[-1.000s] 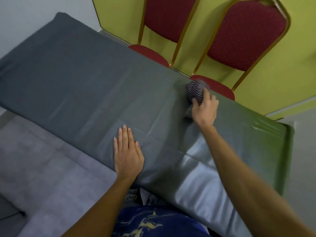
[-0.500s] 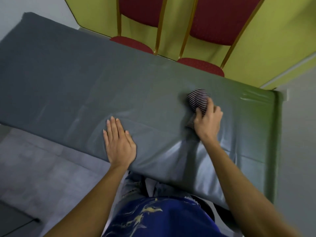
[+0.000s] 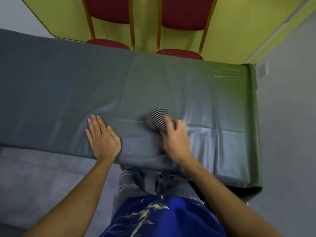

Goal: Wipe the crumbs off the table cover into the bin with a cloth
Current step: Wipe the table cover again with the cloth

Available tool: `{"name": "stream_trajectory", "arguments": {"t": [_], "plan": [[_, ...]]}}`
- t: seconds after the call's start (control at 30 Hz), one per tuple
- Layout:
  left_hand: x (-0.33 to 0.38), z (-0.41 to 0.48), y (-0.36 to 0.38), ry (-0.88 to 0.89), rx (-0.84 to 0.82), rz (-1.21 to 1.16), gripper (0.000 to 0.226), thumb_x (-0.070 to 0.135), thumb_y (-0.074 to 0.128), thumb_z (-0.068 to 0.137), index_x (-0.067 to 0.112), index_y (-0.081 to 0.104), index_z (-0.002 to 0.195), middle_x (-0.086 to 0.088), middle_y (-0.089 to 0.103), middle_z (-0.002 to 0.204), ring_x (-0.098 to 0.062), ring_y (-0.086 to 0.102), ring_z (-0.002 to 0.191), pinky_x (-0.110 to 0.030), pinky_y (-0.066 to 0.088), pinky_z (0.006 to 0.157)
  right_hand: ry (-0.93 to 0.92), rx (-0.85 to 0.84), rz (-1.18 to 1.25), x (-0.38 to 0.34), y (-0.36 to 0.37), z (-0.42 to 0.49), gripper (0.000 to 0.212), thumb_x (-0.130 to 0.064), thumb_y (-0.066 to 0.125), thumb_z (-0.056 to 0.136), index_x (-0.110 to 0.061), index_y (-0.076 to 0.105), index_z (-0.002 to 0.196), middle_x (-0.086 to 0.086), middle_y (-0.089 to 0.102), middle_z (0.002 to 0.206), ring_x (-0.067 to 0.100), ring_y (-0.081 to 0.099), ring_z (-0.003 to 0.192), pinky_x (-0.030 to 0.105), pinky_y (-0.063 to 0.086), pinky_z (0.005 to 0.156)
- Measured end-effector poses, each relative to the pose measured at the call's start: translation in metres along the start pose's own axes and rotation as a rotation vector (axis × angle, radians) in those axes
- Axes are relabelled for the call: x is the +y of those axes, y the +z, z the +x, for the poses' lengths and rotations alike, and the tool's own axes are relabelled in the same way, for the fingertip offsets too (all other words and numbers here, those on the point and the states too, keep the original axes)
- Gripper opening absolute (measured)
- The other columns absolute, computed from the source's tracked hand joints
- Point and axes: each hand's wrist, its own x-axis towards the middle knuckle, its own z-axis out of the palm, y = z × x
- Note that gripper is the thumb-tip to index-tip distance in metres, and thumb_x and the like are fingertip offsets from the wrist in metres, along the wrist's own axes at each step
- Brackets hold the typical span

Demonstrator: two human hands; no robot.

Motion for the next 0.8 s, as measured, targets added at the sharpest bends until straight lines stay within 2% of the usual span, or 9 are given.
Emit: {"name": "stream_trajectory", "arguments": {"t": [0.1,0.2,0.27,0.33,0.43,0.5,0.6,0.7,0.8], "plan": [[-0.001,-0.001,-0.001,0.003,-0.007,-0.006,0.055,0.023,0.028,0.101,-0.002,0.026,0.150,-0.016,0.023,0.160,-0.030,0.015,0.150,-0.047,0.011,0.122,0.243,0.157,-0.009,0.055,-0.034,0.006,0.058,-0.026,0.058,0.096,-0.014,0.036,0.148,0.026,0.048,0.116,0.044,0.048,0.106,0.050,0.047,0.088],[0.000,0.000,-0.002,-0.005,-0.017,-0.022,0.056,0.023,0.028,0.101,-0.002,0.026,0.150,-0.016,0.022,0.161,-0.029,0.015,0.151,-0.047,0.011,0.122,0.539,0.313,0.114,0.041,-0.036,0.010,0.058,-0.027,0.056,0.098,-0.008,0.037,0.149,0.028,0.048,0.119,0.047,0.047,0.110,0.050,0.042,0.094],[0.001,-0.001,-0.002,-0.004,-0.023,-0.026,0.056,0.023,0.028,0.100,-0.002,0.026,0.150,-0.015,0.022,0.161,-0.028,0.015,0.151,-0.047,0.011,0.122,0.500,0.322,0.198,-0.005,-0.020,0.004,0.059,-0.027,0.055,0.098,-0.007,0.036,0.149,0.027,0.048,0.122,0.045,0.048,0.111,0.048,0.041,0.096],[0.000,-0.001,-0.003,-0.005,-0.024,-0.046,0.056,0.023,0.029,0.100,-0.002,0.027,0.150,-0.016,0.023,0.160,-0.029,0.015,0.150,-0.048,0.012,0.122,0.346,0.222,0.272,-0.059,0.003,-0.014,0.060,-0.026,0.056,0.097,-0.012,0.032,0.150,0.021,0.047,0.123,0.040,0.048,0.108,0.046,0.045,0.094],[-0.006,-0.003,-0.004,0.042,-0.031,-0.053,0.054,0.023,0.026,0.103,-0.001,0.025,0.151,-0.016,0.022,0.161,-0.029,0.014,0.151,-0.049,0.011,0.122,0.105,0.002,0.184,-0.117,0.033,-0.050,0.063,-0.019,0.058,0.093,-0.020,0.030,0.150,0.013,0.045,0.123,0.031,0.046,0.108,0.045,0.052,0.085],[-0.008,-0.002,-0.004,0.039,-0.035,-0.068,0.054,0.024,0.026,0.103,0.000,0.025,0.152,-0.015,0.022,0.161,-0.028,0.014,0.151,-0.048,0.011,0.122,0.038,-0.027,0.109,-0.112,0.038,-0.063,0.066,-0.011,0.058,0.090,-0.020,0.030,0.150,0.013,0.046,0.122,0.031,0.046,0.107,0.045,0.053,0.083],[-0.007,-0.001,-0.006,0.015,-0.047,-0.081,0.056,0.024,0.027,0.102,-0.001,0.024,0.152,-0.015,0.020,0.161,-0.027,0.013,0.151,-0.047,0.009,0.123,0.119,0.046,-0.026,-0.063,0.025,-0.074,0.066,-0.008,0.059,0.089,-0.018,0.034,0.149,0.017,0.049,0.121,0.035,0.049,0.104,0.048,0.053,0.082],[-0.007,0.000,-0.010,0.011,-0.078,-0.116,0.057,0.024,0.027,0.101,-0.003,0.023,0.151,-0.016,0.020,0.161,-0.028,0.012,0.151,-0.047,0.007,0.123,0.384,0.213,-0.057,-0.010,-0.004,-0.084,0.059,-0.018,0.060,0.094,-0.013,0.037,0.148,0.023,0.050,0.118,0.040,0.050,0.103,0.048,0.050,0.083],[-0.007,0.002,-0.012,0.017,-0.104,-0.159,0.056,0.020,0.030,0.101,-0.005,0.023,0.151,-0.018,0.018,0.161,-0.030,0.010,0.151,-0.047,0.006,0.123,0.559,0.315,0.001,-0.011,-0.015,-0.085,0.058,-0.022,0.060,0.095,-0.011,0.037,0.147,0.024,0.048,0.117,0.042,0.047,0.107,0.049,0.045,0.088]]}}
